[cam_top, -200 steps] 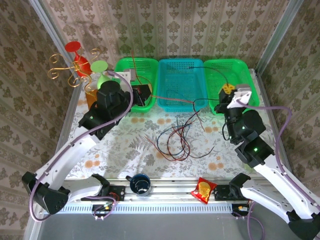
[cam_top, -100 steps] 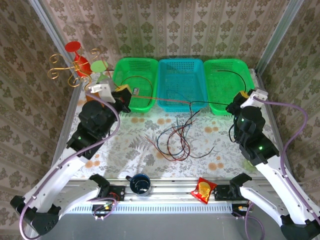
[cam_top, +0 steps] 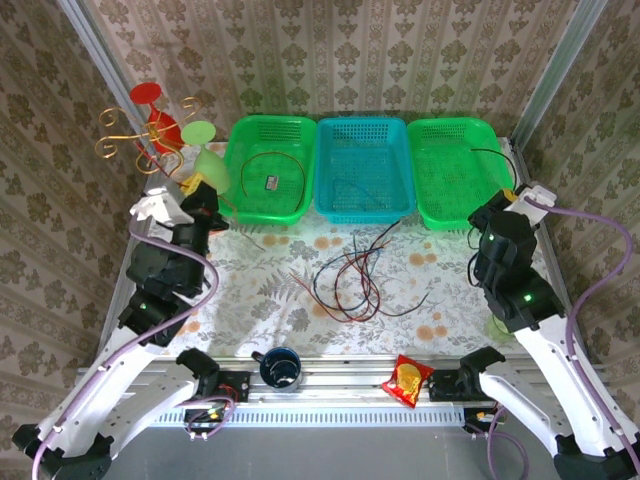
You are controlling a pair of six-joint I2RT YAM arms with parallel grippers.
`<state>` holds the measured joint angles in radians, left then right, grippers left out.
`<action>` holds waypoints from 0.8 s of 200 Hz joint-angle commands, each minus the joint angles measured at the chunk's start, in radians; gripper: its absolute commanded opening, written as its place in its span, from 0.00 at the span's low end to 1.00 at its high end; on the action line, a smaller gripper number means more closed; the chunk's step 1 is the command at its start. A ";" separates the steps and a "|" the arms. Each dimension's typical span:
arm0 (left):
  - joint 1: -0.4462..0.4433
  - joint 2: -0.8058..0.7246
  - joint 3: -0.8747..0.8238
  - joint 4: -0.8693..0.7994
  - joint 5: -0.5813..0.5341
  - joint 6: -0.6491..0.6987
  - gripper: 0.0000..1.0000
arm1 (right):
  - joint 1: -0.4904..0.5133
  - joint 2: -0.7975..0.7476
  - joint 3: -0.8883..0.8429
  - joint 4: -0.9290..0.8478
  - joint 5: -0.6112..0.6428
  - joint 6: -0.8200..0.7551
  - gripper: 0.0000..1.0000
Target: Untangle the cables
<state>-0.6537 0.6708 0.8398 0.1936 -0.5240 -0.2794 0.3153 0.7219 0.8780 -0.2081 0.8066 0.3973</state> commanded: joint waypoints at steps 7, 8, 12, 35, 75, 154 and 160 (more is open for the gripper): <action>0.002 0.010 0.029 0.023 -0.009 0.043 0.00 | -0.016 -0.024 -0.019 0.015 -0.016 0.014 0.00; 0.002 0.011 0.030 0.020 -0.007 0.043 0.00 | -0.017 -0.024 -0.019 0.015 -0.017 0.013 0.00; 0.002 0.018 0.041 0.011 0.002 0.042 0.00 | -0.018 -0.026 -0.019 0.017 -0.021 0.013 0.00; 0.002 0.074 0.123 -0.079 0.066 0.033 0.00 | -0.025 -0.037 -0.016 0.033 -0.042 -0.008 0.00; 0.002 0.207 0.271 -0.172 0.167 0.073 0.00 | -0.028 -0.028 0.025 0.028 -0.063 -0.030 0.00; 0.034 0.554 0.642 -0.173 0.275 0.224 0.00 | -0.035 0.024 0.126 0.035 -0.060 -0.098 0.00; 0.039 0.587 0.684 -0.182 0.290 0.231 0.00 | -0.037 0.034 0.138 0.036 -0.062 -0.100 0.00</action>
<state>-0.6319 1.1721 1.3846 0.0296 -0.3157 -0.1143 0.2893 0.7395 0.9577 -0.2092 0.7330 0.3290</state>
